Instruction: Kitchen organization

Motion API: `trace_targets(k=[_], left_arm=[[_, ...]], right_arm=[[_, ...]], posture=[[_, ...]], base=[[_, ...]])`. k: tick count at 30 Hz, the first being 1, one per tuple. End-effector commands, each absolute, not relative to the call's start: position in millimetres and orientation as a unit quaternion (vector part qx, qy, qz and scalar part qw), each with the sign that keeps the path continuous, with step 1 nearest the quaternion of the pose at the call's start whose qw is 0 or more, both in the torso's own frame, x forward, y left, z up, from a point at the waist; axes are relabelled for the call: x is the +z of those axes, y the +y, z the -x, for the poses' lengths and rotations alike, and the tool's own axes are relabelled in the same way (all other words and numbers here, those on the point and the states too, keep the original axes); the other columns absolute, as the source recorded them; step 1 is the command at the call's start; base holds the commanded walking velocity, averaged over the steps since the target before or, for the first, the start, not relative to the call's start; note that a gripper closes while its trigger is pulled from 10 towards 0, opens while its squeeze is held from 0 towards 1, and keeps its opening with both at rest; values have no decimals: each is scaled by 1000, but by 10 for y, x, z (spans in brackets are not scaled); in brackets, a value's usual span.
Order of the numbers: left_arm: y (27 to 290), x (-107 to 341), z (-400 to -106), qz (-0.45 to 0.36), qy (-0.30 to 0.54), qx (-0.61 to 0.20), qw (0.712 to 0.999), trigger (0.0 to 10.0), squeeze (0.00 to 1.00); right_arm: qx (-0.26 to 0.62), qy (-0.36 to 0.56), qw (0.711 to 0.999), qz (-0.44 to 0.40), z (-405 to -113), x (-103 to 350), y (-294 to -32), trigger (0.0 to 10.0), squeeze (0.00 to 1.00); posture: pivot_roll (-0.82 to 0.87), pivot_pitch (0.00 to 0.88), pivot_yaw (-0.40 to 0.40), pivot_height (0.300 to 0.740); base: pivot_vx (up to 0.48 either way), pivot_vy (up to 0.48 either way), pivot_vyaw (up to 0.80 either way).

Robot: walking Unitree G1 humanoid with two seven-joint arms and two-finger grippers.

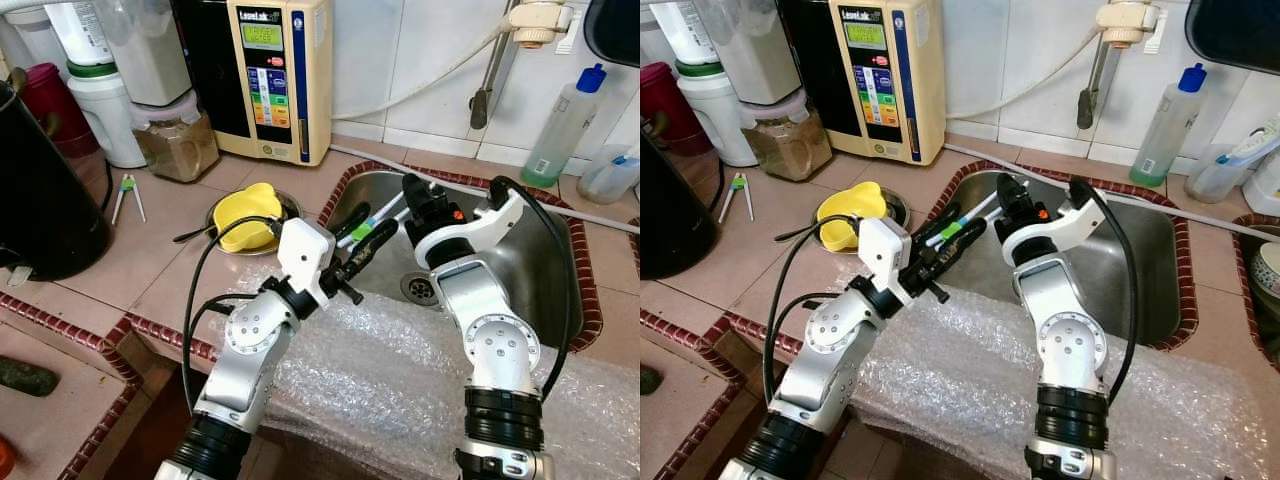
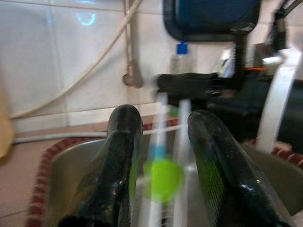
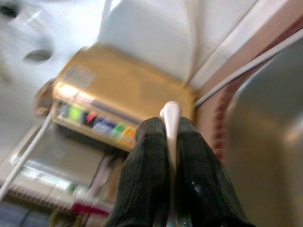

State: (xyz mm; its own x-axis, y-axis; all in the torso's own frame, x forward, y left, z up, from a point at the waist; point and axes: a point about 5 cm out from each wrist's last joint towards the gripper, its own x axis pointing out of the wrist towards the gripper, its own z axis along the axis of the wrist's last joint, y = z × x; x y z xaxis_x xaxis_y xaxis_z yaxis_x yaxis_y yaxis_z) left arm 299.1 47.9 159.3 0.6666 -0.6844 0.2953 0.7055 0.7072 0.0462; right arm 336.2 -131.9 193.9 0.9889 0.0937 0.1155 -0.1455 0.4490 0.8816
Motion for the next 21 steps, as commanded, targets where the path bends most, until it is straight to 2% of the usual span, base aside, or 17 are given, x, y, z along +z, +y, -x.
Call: trace_targets(k=[1, 6, 13, 15, 21], left_arm=[[502, 1596, -3030, 33, -140, -375, 916, 10000, 1000], [499, 1535, -3056, 49, -103, -377, 919, 10000, 1000], [422, 1418, -2968, 34, -52, -444, 894, 10000, 1000], [422, 1357, -2935, 21, -33, -464, 885, 10000, 1000], [448, 1321, -2945, 7, -18, -466, 884, 10000, 1000]], right_arm=[[47, -34, 852, -520, -3391, 1959, -1363, 0, 0], [-16, -46, 873, -486, -3423, 1898, -1604, 0, 0], [-61, -62, 920, -383, -3565, 1932, -1944, 0, 0], [-72, -61, 940, -329, -3630, 1923, -2059, 0, 0], [-55, -41, 968, -243, -3734, 1851, -2129, 0, 0]], posture=[[-20, 40, 53, 740], [-12, 45, 55, 740], [-14, 49, 67, 740], [-15, 47, 72, 740], [-13, 43, 76, 740]], base=[[0, 0, 0], [0, 0, 0], [0, 0, 0], [0, 0, 0], [0, 0, 0]])
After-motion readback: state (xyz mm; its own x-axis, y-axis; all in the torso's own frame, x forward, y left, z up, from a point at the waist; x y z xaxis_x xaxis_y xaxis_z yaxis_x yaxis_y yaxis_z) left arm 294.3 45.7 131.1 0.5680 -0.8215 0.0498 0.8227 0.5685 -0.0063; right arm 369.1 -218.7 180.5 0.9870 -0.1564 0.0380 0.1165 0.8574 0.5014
